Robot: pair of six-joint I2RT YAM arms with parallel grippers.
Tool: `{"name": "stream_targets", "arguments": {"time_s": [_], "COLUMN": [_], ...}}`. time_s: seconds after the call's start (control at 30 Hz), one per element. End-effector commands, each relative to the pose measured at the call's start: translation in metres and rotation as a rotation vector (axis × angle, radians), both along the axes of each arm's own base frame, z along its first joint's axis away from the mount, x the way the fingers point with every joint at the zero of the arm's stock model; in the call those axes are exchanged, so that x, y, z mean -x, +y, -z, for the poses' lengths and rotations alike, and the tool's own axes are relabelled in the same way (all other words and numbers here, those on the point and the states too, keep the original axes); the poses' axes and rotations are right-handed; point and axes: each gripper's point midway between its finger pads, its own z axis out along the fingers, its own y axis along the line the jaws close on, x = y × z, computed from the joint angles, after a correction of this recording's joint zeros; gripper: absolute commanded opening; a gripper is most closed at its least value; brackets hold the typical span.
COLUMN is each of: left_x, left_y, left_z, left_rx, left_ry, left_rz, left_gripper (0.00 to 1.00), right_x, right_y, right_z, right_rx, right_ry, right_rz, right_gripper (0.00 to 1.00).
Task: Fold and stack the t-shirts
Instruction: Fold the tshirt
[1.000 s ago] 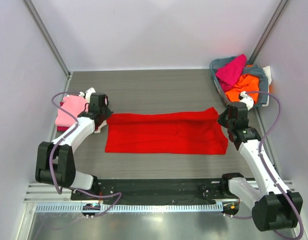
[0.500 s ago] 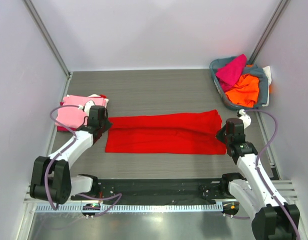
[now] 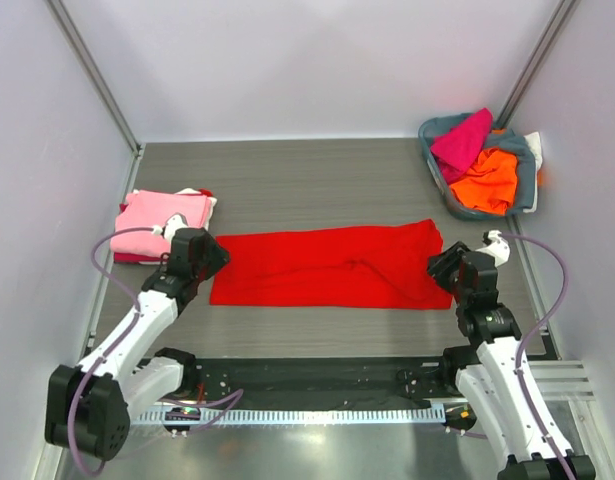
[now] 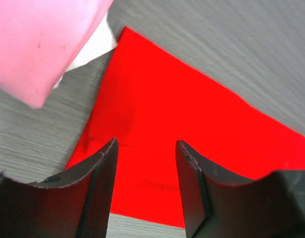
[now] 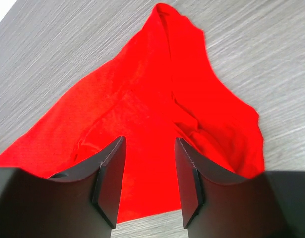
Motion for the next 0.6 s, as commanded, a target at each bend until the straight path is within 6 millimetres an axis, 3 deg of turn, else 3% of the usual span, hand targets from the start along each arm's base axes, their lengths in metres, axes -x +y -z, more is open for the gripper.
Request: {"name": "stream_targets", "arguments": {"time_s": [0.0,0.07,0.13,0.2,0.23,0.3,0.37,0.4,0.43,0.47,0.57], "left_x": [-0.005,-0.008,-0.014,-0.021,-0.023,-0.030,-0.031,-0.037,-0.033,-0.034,-0.039], "left_y": [-0.007,-0.012,-0.019,-0.030,-0.035,-0.055,-0.084,-0.097,-0.121,-0.133,-0.177], "left_z": [-0.035,-0.039,-0.043,-0.041,-0.040,-0.040,-0.042,-0.052,-0.044,-0.045,-0.044], "left_rx": [0.027,0.035,0.044,0.061,0.072,0.088,0.108,0.119,0.120,0.122,0.131], "left_ry": [-0.063,-0.052,-0.039,-0.009,0.002,0.022,0.032,0.005,0.032,0.032,0.043], "left_rz": [0.019,0.046,0.065,0.098,0.110,0.156,0.213,0.233,0.279,0.300,0.382], "left_gripper": [0.52,0.52,0.51,0.50,0.50,0.50,0.49,0.49,0.49,0.49,0.49], "right_x": [-0.013,-0.021,-0.031,-0.046,-0.051,-0.068,-0.081,-0.087,-0.094,-0.098,-0.111], "right_y": [0.005,0.012,0.019,0.022,0.023,0.027,0.033,0.037,0.041,0.042,0.048], "right_z": [-0.012,-0.011,0.002,-0.003,0.009,0.006,0.016,0.017,0.016,0.027,0.035], "right_rx": [0.009,0.015,0.017,0.037,0.039,0.043,0.037,0.026,0.025,0.025,0.020], "right_ry": [-0.037,-0.018,0.051,0.061,0.113,0.115,0.154,0.154,0.155,0.189,0.205], "right_rz": [-0.042,-0.094,-0.138,-0.170,-0.180,-0.202,-0.224,-0.237,-0.242,-0.242,-0.245], "right_gripper": [0.50,0.49,0.50,0.49,0.49,0.50,0.49,0.49,0.48,0.48,0.48]}}
